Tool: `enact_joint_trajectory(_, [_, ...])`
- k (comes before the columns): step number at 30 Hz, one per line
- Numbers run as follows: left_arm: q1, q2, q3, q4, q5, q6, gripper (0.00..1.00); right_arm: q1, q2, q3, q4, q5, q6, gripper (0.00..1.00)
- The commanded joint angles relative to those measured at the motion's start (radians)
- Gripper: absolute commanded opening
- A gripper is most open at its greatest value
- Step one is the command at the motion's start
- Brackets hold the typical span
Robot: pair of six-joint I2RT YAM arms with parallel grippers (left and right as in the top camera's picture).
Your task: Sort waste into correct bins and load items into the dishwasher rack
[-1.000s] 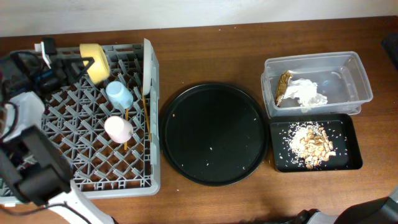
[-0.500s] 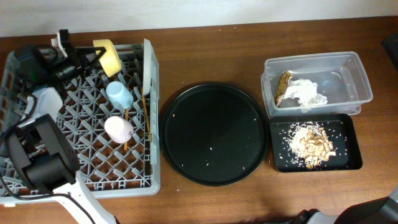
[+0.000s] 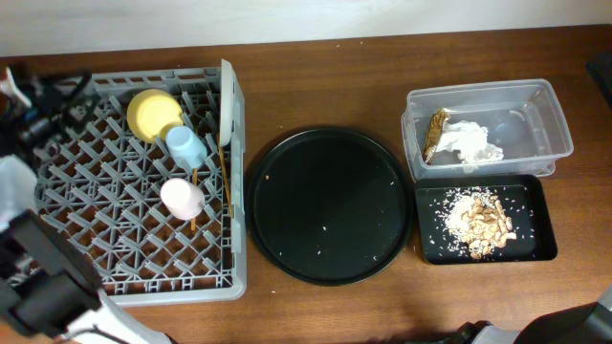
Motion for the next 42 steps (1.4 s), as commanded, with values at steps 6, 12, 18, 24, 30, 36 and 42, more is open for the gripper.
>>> enact_joint_trajectory(6, [-0.692,-0.303,-0.028,-0.733,-1.356,0.456,0.99,-0.001,-0.004,0.006,0.003,-0.009,-0.006,0.99])
enact_joint_trajectory(12, [-0.772,-0.303,-0.031,-0.739,-1.458,0.456,0.99,-0.001,-0.004,0.006,0.003,-0.009,-0.006,0.99])
enact_joint_trajectory(18, [-0.772,-0.303,-0.031,-0.739,-1.458,0.456,0.99,0.537,-0.109,0.006,0.003,-0.008,-0.006,0.99])
enact_joint_trajectory(24, [-0.772,-0.303,-0.031,-0.739,-1.458,0.455,0.99,0.705,-0.372,0.006,-0.020,0.175,-0.158,0.99])
enact_joint_trajectory(30, [-0.772,-0.303,-0.031,-0.739,-1.458,0.456,0.99,1.071,-0.720,-0.032,-0.918,1.781,0.131,0.99])
enact_joint_trajectory(36, [-0.772,-0.303,-0.031,-0.739,-1.458,0.456,1.00,0.935,-1.141,-0.830,-0.014,1.754,-0.299,0.99])
enact_joint_trajectory(42, [-0.772,-0.303,-0.031,-0.739,-1.458,0.456,0.99,0.850,-1.430,-1.281,0.074,1.711,-0.303,0.99])
